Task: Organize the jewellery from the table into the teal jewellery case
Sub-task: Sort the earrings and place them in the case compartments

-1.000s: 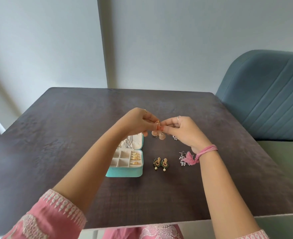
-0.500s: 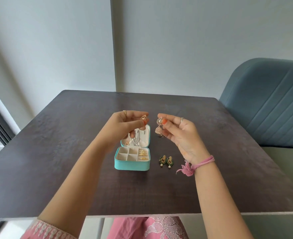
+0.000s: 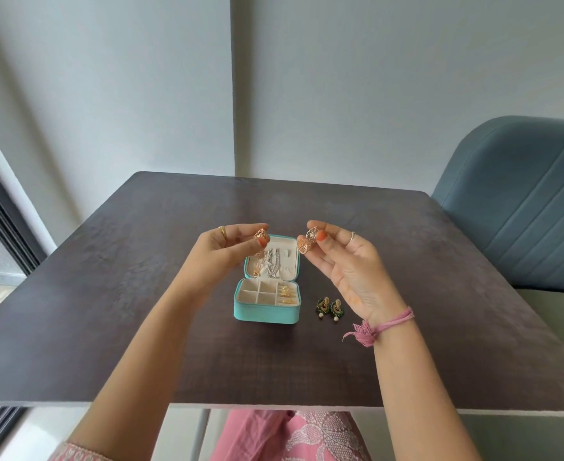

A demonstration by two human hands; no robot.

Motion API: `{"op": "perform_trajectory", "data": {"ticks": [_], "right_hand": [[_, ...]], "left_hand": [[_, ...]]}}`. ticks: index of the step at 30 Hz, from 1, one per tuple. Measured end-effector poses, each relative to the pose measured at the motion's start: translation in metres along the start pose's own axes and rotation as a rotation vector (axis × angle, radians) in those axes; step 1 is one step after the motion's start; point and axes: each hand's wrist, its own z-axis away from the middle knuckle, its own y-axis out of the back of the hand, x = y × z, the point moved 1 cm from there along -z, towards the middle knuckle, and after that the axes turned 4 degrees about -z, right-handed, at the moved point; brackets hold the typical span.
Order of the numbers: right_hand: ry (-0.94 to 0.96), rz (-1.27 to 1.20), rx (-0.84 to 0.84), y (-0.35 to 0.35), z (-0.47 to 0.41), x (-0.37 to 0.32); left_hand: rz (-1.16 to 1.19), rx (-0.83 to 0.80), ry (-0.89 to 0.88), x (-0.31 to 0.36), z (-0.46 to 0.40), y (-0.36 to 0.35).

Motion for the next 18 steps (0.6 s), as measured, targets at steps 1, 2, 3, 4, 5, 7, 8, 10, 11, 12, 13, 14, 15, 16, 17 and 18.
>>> {"op": "perform_trajectory", "data": {"ticks": [1, 2, 3, 4, 5, 7, 8, 10, 11, 12, 13, 14, 15, 16, 17, 18], "right_hand": [[0.002, -0.011, -0.007, -0.002, 0.001, 0.001], [0.005, -0.025, -0.014, -0.003, 0.001, 0.001], [0.008, -0.043, -0.019, -0.006, 0.002, 0.002], [0.012, -0.070, -0.021, -0.008, 0.003, 0.003], [0.018, -0.107, -0.022, -0.010, 0.004, 0.004], [0.031, -0.197, -0.019, -0.016, 0.005, 0.008], [0.031, -0.238, -0.014, -0.019, 0.006, 0.012], [0.016, -0.276, -0.009, -0.026, 0.006, 0.021], [0.005, -0.275, -0.013, -0.028, 0.007, 0.026], [-0.008, -0.266, -0.015, -0.030, 0.007, 0.030], [-0.021, -0.249, -0.014, -0.032, 0.008, 0.035], [-0.036, -0.225, -0.008, -0.032, 0.008, 0.039], [-0.049, -0.201, 0.001, -0.031, 0.008, 0.042], [-0.061, -0.183, 0.009, -0.030, 0.010, 0.045], [-0.072, -0.172, 0.014, -0.028, 0.011, 0.048], [-0.084, -0.158, 0.015, -0.026, 0.012, 0.050]], "left_hand": [[0.031, -0.001, -0.007, -0.002, 0.002, 0.000], [0.056, -0.002, -0.012, -0.004, 0.003, 0.001], [0.076, 0.001, -0.016, -0.007, 0.005, 0.002], [0.095, 0.005, -0.023, -0.010, 0.006, 0.002], [0.114, 0.013, -0.030, -0.013, 0.008, 0.003], [0.150, 0.033, -0.044, -0.015, 0.011, 0.003], [0.167, 0.049, -0.049, -0.016, 0.013, 0.003], [0.206, 0.085, -0.057, -0.019, 0.015, 0.003], [0.222, 0.105, -0.059, -0.020, 0.015, 0.004], [0.230, 0.124, -0.058, -0.021, 0.016, 0.005], [0.232, 0.141, -0.055, -0.023, 0.016, 0.005], [0.236, 0.152, -0.054, -0.025, 0.017, 0.006], [0.242, 0.161, -0.050, -0.028, 0.019, 0.006], [0.249, 0.170, -0.043, -0.030, 0.020, 0.006], [0.255, 0.178, -0.034, -0.033, 0.022, 0.006], [0.262, 0.183, -0.026, -0.036, 0.024, 0.005]]}}
